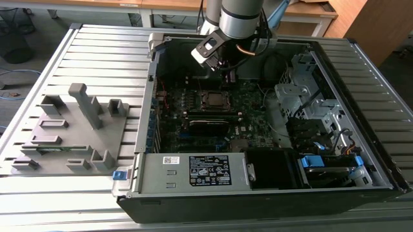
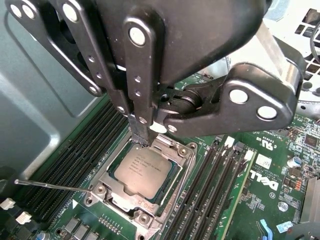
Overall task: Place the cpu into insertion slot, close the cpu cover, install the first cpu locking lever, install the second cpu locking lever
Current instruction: 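Close the cpu cover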
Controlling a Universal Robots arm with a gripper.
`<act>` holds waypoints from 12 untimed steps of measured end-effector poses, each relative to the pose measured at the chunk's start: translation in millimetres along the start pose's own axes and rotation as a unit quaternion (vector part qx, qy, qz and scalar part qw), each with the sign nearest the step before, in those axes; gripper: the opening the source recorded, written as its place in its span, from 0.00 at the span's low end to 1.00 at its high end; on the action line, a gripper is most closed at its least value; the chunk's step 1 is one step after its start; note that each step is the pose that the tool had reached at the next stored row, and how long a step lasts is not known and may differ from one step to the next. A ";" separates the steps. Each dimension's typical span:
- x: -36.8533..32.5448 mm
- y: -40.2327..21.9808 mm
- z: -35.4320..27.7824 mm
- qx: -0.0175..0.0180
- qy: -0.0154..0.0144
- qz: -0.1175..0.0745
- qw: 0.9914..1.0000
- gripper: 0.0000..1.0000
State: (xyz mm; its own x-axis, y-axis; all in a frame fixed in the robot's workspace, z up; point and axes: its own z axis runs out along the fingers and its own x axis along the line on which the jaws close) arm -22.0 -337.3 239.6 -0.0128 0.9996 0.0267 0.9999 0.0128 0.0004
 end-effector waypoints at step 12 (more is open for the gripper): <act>0.0 0.2 -1.0 0.000 0.000 0.000 1.000 0.11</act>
State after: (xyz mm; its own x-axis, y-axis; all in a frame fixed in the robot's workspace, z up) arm -21.8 -337.4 240.6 -0.0128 0.9996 0.0264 0.9999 0.0128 0.0003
